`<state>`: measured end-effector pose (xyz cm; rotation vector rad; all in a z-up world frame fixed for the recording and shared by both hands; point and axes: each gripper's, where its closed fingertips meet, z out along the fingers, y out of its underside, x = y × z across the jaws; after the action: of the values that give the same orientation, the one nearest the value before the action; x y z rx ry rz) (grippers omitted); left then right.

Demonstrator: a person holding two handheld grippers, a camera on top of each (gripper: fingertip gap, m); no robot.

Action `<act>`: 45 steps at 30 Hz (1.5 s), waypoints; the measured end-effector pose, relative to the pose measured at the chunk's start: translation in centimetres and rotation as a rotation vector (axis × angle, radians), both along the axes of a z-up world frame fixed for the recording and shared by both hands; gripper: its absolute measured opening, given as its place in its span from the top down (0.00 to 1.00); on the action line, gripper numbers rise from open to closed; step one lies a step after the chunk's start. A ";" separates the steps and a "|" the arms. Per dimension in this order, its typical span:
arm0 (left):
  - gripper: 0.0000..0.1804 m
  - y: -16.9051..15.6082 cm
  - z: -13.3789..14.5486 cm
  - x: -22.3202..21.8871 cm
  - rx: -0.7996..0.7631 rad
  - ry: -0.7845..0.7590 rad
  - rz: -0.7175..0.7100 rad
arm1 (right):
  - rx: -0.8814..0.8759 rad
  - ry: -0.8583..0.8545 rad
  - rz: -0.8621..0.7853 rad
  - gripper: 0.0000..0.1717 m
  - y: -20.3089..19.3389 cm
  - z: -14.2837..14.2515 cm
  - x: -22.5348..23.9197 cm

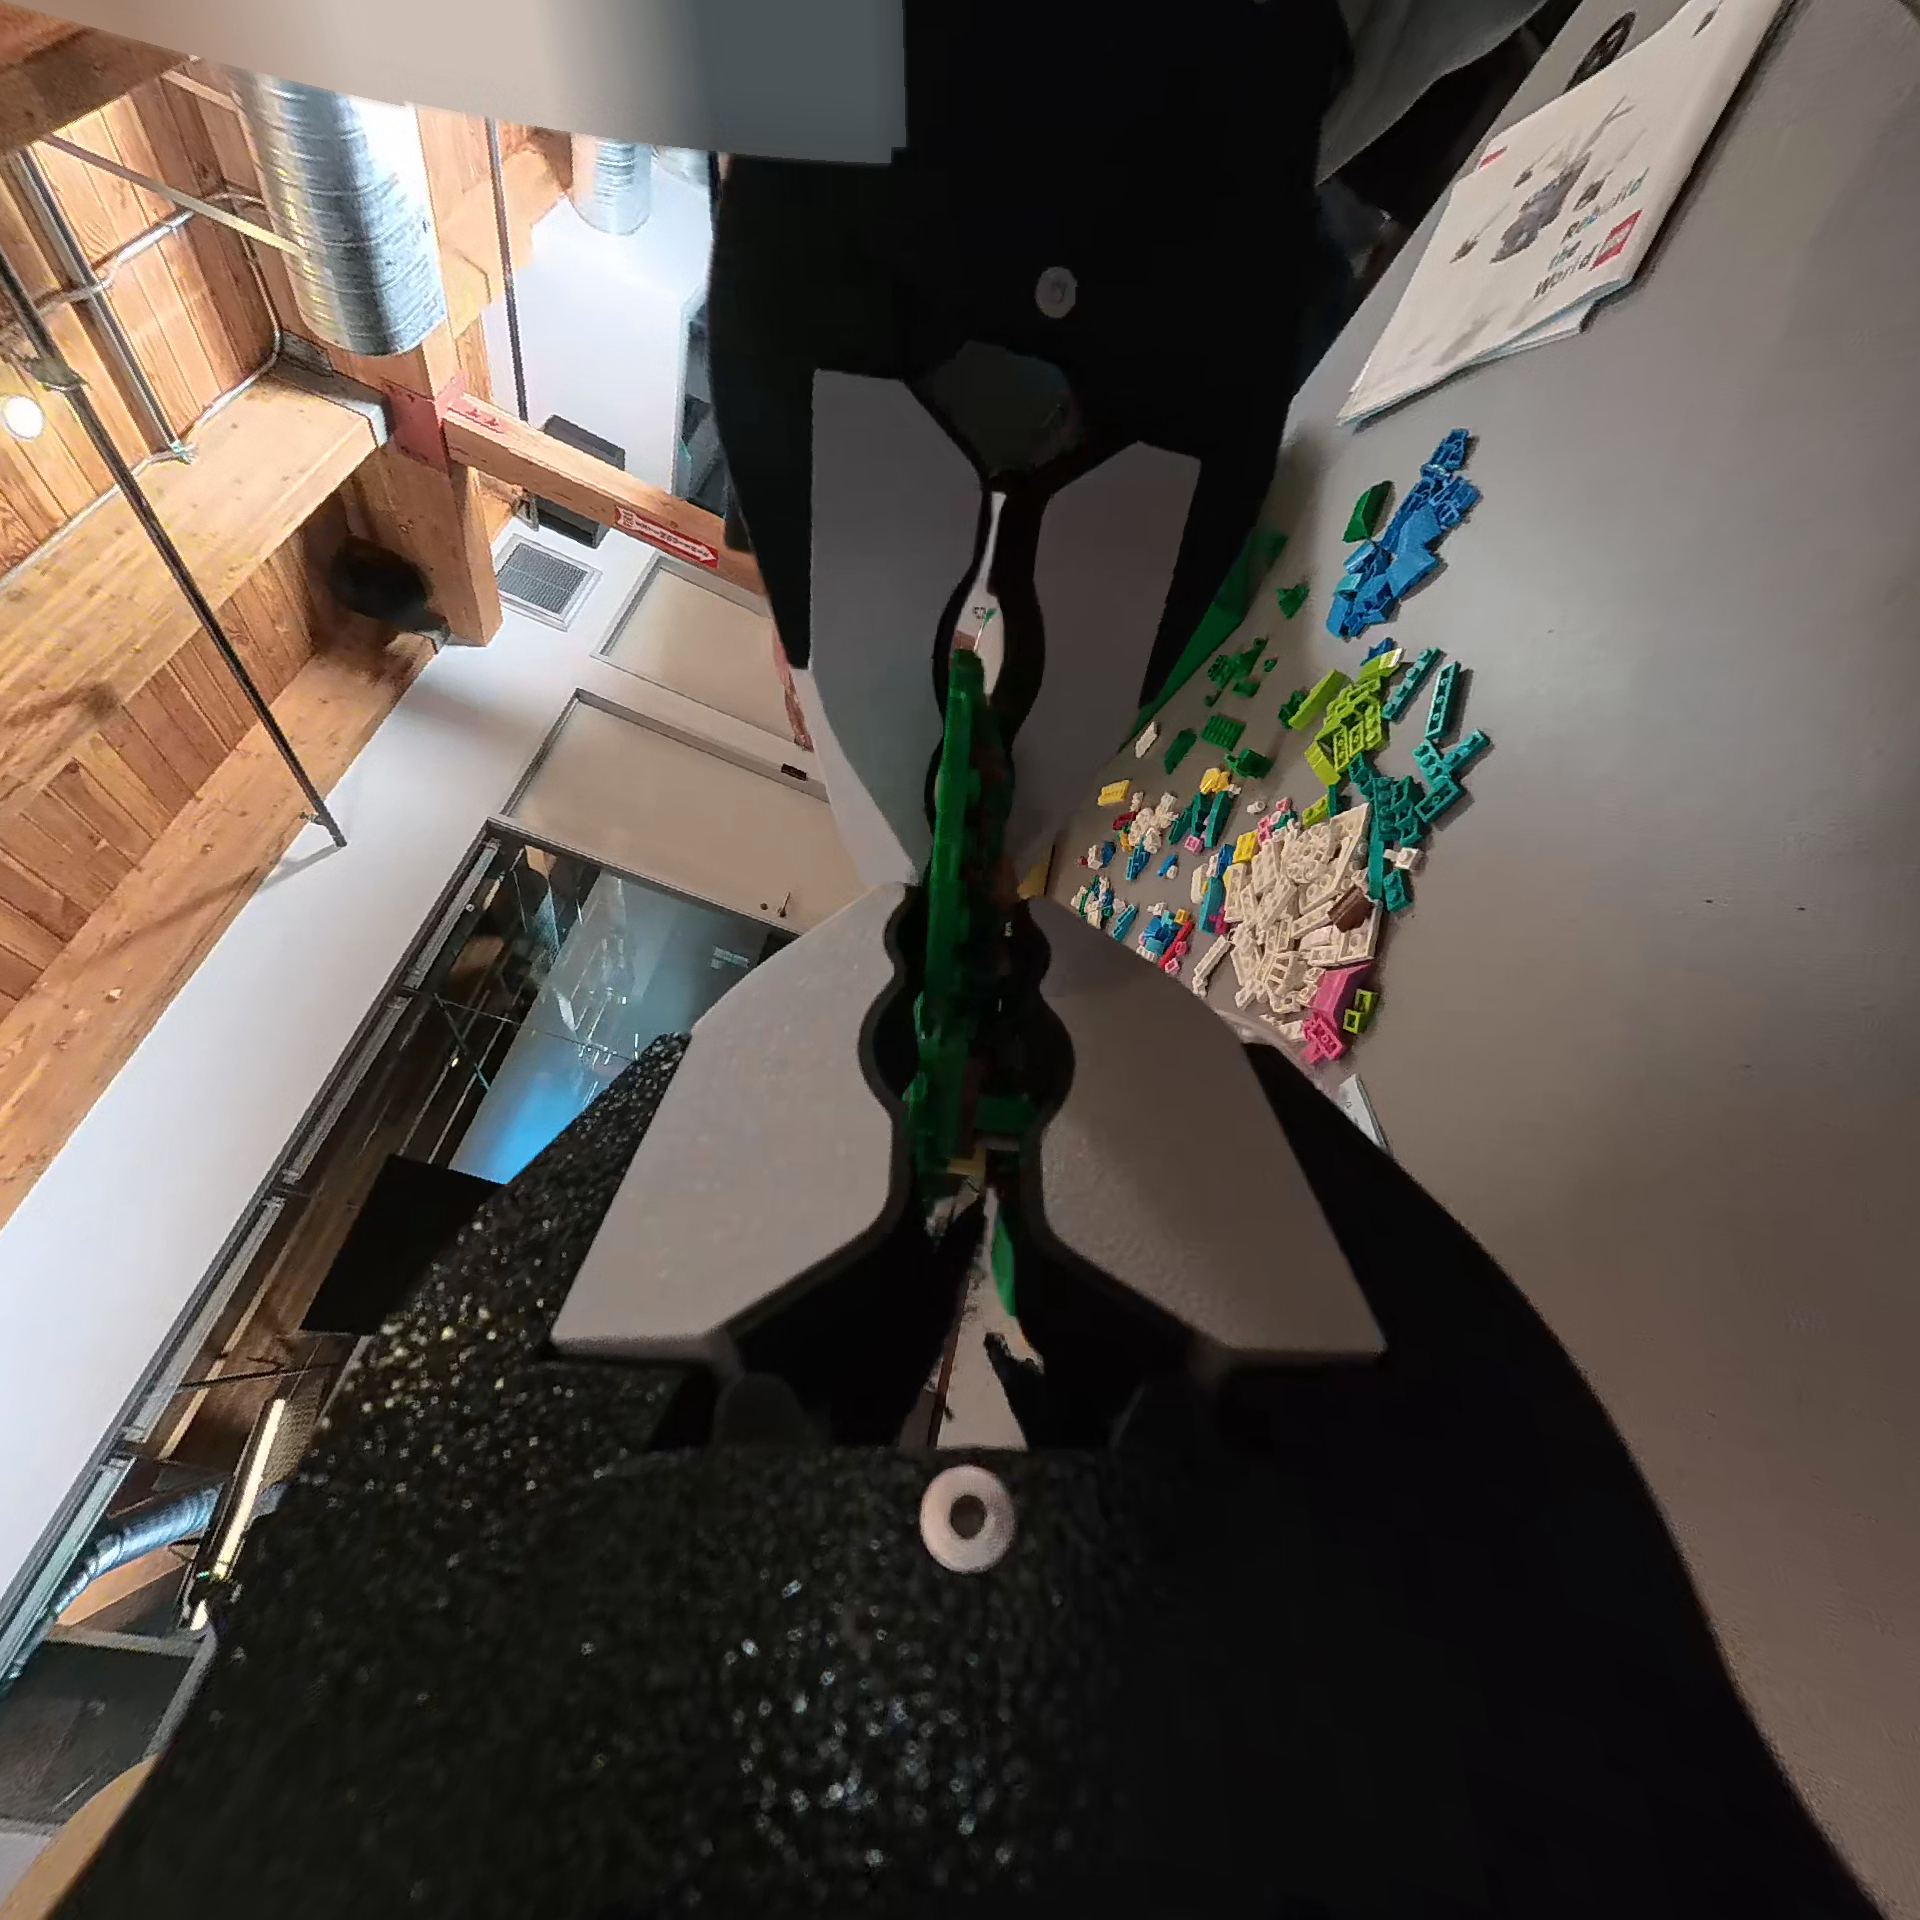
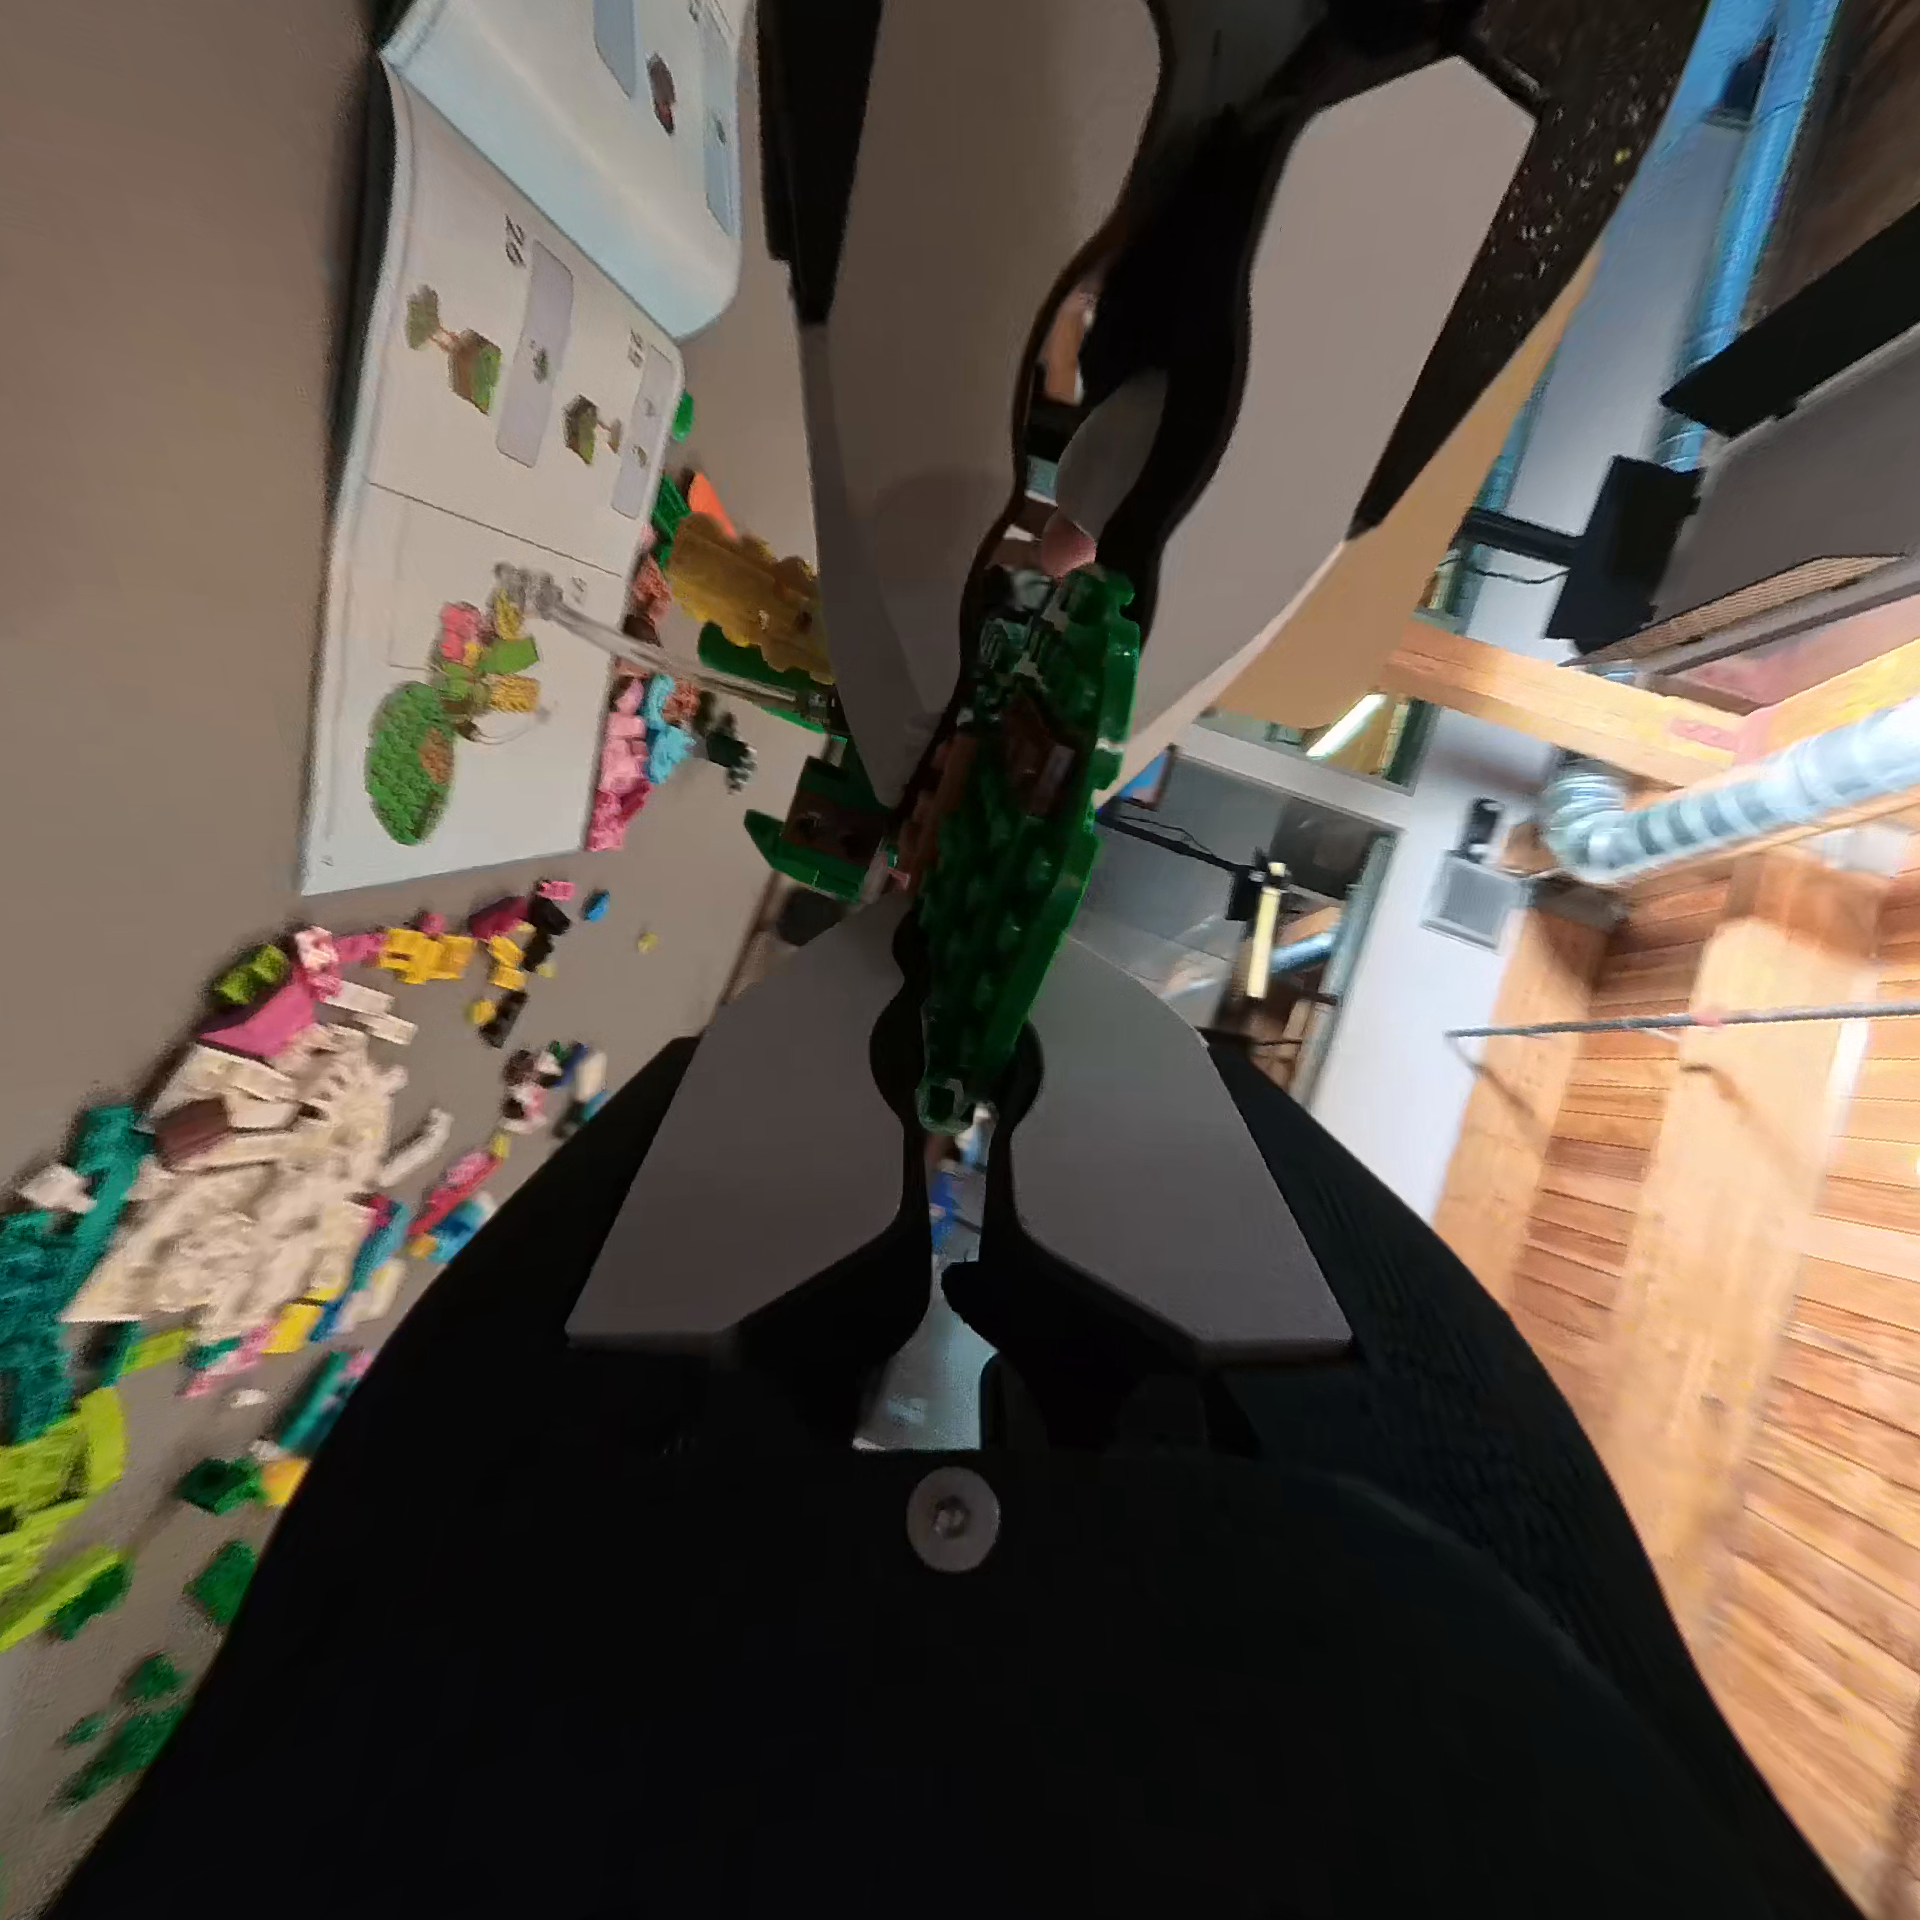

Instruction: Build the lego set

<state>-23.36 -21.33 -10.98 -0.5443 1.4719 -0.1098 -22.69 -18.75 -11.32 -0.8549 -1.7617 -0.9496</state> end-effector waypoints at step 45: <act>0.92 0.1 4.7 -2.4 -0.646 -0.371 -0.415 | -0.754 0.693 0.247 0.69 -2.2 2.8 -1.5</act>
<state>-25.79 -21.26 -6.26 -0.6791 1.1464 -0.9868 -24.22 -20.97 -8.48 -1.2051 -1.5245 0.2210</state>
